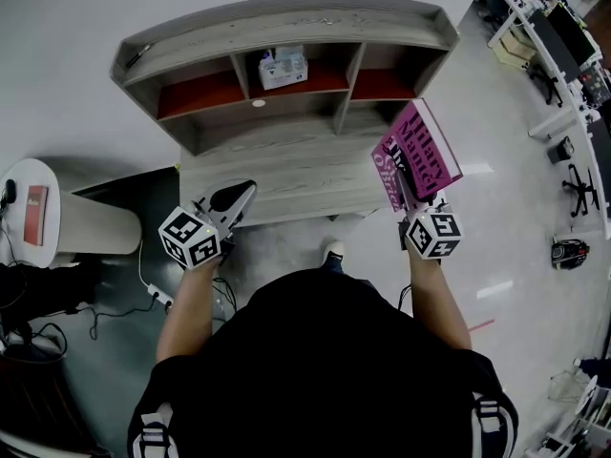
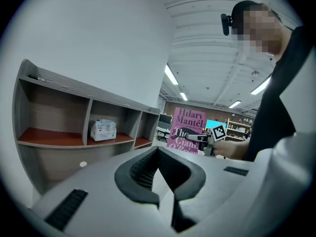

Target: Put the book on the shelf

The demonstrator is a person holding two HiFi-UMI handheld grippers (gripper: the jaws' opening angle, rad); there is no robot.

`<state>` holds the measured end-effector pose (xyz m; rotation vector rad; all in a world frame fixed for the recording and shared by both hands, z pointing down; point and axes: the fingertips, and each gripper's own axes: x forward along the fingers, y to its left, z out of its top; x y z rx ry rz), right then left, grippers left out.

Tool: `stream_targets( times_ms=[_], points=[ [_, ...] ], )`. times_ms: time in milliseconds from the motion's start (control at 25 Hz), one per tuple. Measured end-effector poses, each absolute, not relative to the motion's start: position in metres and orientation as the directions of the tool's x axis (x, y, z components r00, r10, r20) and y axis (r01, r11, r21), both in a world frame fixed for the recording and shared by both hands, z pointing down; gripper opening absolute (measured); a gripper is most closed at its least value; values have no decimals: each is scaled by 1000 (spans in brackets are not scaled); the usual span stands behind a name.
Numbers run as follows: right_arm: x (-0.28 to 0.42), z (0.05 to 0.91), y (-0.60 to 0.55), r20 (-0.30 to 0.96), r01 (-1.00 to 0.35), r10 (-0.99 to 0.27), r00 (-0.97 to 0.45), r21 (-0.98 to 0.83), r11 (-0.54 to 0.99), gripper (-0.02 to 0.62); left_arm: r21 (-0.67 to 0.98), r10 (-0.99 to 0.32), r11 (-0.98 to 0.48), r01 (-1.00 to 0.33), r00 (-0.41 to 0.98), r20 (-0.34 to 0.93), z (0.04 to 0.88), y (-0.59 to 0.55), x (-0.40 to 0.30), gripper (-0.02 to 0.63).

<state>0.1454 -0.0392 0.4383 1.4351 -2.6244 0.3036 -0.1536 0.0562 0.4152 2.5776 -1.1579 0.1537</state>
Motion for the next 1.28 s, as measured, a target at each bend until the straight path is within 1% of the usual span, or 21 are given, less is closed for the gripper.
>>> stream_targets(
  times_ms=[880,1280],
  points=[
    [158,453,-89,248,-831,-794,-554,-110,546,147,250,-700,-619,-744,668,253,436,12,-129,20],
    [160,455,-112,242,-830,-796,-555,-104,548,147,239,-702,-614,-752,659,270,437,-7,-132,20]
  ],
)
